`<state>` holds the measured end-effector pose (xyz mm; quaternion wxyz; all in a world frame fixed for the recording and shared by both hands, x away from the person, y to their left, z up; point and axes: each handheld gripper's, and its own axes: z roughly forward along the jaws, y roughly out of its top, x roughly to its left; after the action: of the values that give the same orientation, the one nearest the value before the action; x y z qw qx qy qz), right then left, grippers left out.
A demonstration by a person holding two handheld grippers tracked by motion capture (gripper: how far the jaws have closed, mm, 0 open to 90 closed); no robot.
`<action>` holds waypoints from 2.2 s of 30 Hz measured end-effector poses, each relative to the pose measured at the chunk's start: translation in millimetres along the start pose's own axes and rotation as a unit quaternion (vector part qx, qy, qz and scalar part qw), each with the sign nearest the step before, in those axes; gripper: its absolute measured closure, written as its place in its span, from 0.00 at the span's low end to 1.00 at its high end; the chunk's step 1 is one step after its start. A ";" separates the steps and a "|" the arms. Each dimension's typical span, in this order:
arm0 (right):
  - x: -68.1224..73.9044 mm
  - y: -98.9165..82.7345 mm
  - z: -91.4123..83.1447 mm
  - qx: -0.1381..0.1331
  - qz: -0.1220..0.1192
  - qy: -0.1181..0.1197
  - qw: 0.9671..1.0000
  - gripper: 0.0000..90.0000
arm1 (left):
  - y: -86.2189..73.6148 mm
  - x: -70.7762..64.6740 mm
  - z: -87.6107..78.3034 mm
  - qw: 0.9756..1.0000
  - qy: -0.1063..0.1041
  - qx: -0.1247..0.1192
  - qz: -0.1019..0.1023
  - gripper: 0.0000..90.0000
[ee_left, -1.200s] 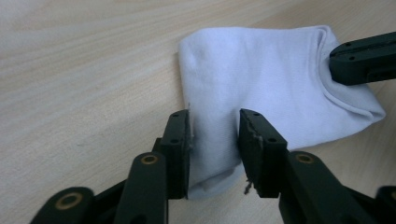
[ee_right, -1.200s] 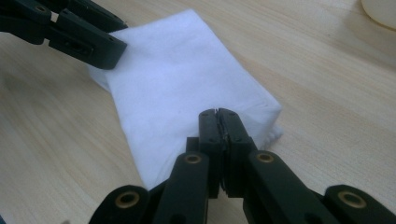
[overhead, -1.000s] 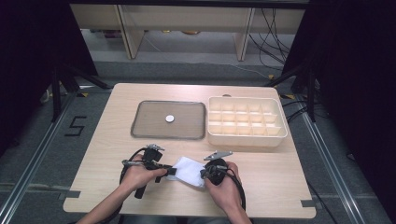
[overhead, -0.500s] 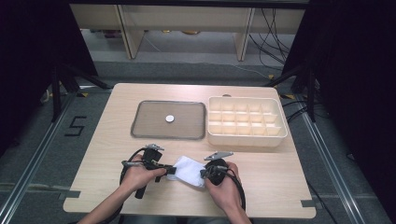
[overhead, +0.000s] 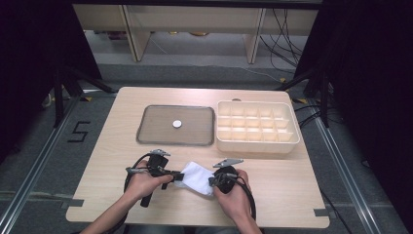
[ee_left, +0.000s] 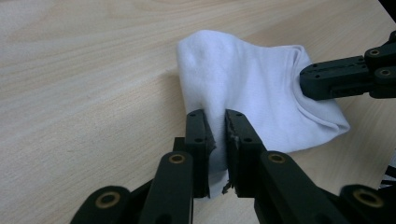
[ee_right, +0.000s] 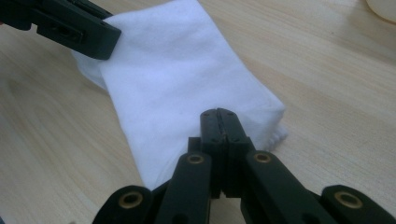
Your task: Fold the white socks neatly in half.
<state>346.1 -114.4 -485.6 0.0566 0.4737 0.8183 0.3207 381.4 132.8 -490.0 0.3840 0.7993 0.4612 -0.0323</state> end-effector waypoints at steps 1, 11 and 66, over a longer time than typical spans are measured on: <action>0.3 -0.2 0.3 -0.002 0.003 0.000 1.000 1.00 | 0.1 -0.2 -0.1 1.000 -0.003 -0.002 0.002 0.89; -0.7 0.2 0.7 -0.001 -0.001 -0.002 1.000 1.00 | 2.5 -5.8 -3.7 1.000 -0.011 -0.013 0.014 0.89; -1.3 -2.3 4.3 -0.013 0.012 0.014 1.000 1.00 | 10.9 -28.8 -11.8 0.998 -0.021 -0.035 0.048 0.90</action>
<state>346.8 -114.2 -490.5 0.0475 0.4780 0.8091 0.3386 369.6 116.8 -463.6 0.4223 0.8056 0.4152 -0.0142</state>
